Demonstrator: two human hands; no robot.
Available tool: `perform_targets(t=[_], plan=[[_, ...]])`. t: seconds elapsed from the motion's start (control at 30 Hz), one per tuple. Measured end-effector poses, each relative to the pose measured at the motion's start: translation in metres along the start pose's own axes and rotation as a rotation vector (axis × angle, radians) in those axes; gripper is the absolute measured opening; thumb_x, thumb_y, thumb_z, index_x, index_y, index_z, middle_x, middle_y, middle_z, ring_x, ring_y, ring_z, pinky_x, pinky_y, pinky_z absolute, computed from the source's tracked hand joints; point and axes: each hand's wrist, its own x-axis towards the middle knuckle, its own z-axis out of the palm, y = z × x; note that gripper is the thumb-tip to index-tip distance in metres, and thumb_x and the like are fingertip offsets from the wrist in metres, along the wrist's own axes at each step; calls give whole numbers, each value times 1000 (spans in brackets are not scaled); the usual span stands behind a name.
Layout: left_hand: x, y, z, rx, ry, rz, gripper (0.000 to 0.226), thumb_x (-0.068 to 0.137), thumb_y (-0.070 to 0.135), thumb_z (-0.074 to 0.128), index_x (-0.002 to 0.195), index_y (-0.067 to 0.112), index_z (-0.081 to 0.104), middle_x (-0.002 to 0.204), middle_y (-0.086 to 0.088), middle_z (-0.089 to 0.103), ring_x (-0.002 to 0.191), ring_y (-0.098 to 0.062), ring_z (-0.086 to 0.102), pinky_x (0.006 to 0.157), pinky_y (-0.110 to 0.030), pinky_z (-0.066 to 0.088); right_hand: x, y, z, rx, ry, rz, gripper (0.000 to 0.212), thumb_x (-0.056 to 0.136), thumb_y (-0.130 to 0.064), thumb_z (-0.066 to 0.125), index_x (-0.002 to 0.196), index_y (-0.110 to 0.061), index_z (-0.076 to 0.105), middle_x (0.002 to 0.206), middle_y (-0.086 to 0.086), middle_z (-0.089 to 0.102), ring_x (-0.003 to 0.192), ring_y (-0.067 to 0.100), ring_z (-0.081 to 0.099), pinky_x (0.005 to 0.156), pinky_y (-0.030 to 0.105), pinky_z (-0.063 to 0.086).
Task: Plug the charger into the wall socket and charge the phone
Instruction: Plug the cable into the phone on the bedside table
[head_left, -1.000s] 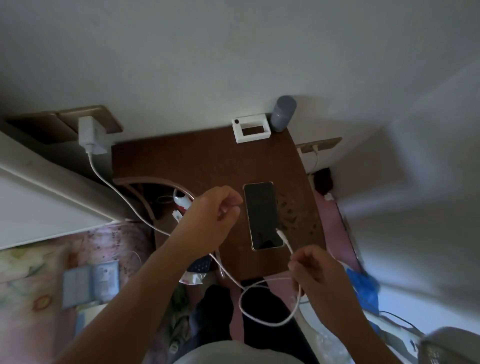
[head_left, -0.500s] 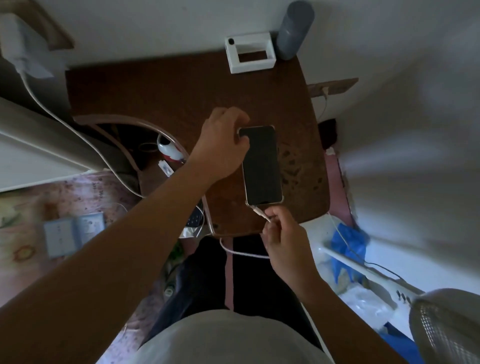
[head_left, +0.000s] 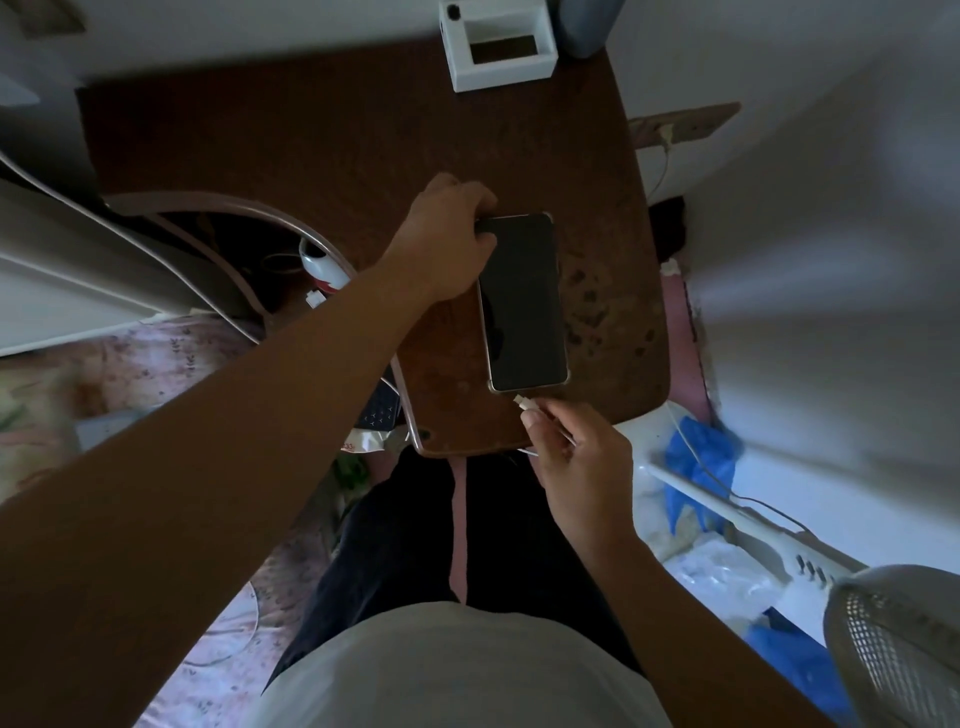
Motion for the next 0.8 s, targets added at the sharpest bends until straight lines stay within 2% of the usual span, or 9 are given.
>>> perform_targets(t=[0.07,0.17,0.3,0.43,0.53,0.7,0.8], plan=[[-1,-5,1,-1,7,-8,40,89,20,60,128,15,55,126,-10,50,100,-14,50,84,-21,37,0,1,0,1,-2,58,27,91,-38,60,109,-19,70,94,-7,75,82,4,68,70,20,55],[-4,-8,3,-13,11,-7,44,85,21,65,128,17,55,123,-11,52,99,-15,52,84,-22,39,0,4,1,-10,17,82,26,91,-39,58,105,-19,67,88,-6,74,75,6,66,63,25,56],[-4,-10,5,4,25,-17,49,82,22,69,128,19,54,122,-8,52,95,-11,48,83,-22,38,1,7,5,-33,40,82,24,91,-34,59,102,-15,68,92,-1,71,77,8,63,62,17,50],[-3,-11,5,12,24,-31,50,80,24,70,127,20,54,120,-7,54,94,-12,48,82,-24,39,3,9,9,-55,48,114,19,89,-30,65,97,-13,69,94,3,67,75,9,61,61,19,51],[-4,-12,5,-4,12,-25,50,80,25,71,127,21,53,118,-7,56,94,-12,49,79,-24,38,2,9,11,-98,44,124,18,88,-32,66,94,-15,69,92,0,66,72,7,58,58,16,45],[-6,-15,6,-36,13,-36,51,80,25,71,127,20,53,116,-5,57,92,-11,51,77,-24,39,4,5,13,-127,56,162,22,89,-37,63,93,-17,69,88,-3,69,72,8,60,57,20,43],[-6,-16,5,-54,8,-38,49,79,24,72,125,20,55,110,-1,58,89,-9,53,75,-23,40,5,3,13,-111,42,168,22,89,-37,63,94,-16,69,88,-3,70,73,9,61,60,24,48]])
